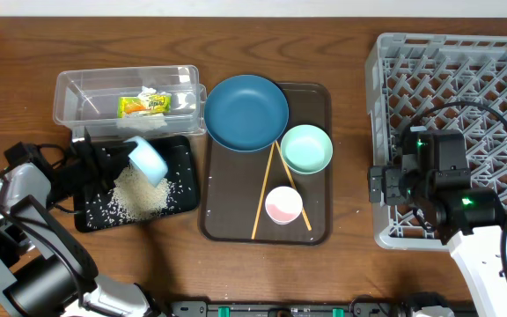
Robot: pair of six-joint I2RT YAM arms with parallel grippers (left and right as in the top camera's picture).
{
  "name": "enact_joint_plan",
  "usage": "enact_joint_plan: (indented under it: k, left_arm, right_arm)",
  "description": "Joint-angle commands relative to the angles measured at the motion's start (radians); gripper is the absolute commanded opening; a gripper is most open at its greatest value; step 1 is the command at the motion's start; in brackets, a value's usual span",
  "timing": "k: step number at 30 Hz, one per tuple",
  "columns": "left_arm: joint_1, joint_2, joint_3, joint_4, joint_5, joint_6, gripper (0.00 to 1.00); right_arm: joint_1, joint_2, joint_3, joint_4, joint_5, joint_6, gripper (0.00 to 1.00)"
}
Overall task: Sort waste into correct bins and load items into the dishwasher rack
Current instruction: 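Tip the rice bowl over the black tray to pour out rice, then set the emptied light blue bowl back on the brown tray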
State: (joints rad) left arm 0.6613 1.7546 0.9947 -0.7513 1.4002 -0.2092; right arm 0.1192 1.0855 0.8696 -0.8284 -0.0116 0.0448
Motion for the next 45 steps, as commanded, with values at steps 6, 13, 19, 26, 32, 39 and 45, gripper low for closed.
enact_joint_plan:
  k: [6,13,19,26,32,39,45]
  left_arm:
    - [0.003,0.0,0.0,0.043,0.155,0.123,0.06]
    - [-0.002,-0.005,0.002,0.023,0.173,0.14,0.06]
    - [0.0,-0.004,0.002,0.025,0.048,0.061,0.06]
    - [0.0,-0.004,0.003,0.031,0.072,0.061,0.06]
    - [-0.011,-0.009,0.006,0.019,0.126,0.129,0.06]
    - [-0.06,-0.09,0.006,0.004,0.026,0.138,0.06]
    - [-0.186,-0.29,0.006,0.001,-0.223,0.122,0.06]
  right_arm:
    - [0.019,-0.005,0.021,-0.002,-0.008,0.011,0.99]
    - [0.019,-0.005,0.021,-0.003,-0.009,0.011,0.99]
    - [0.019,-0.005,0.021,-0.003,-0.009,0.011,0.99]
    - [0.019,-0.005,0.021,-0.003,-0.009,0.011,0.99]
    - [0.019,-0.005,0.021,-0.003,-0.008,0.011,0.99]
    - [0.019,-0.005,0.021,-0.003,-0.008,0.011,0.99]
    - [0.019,-0.005,0.021,-0.003,-0.008,0.011,0.99]
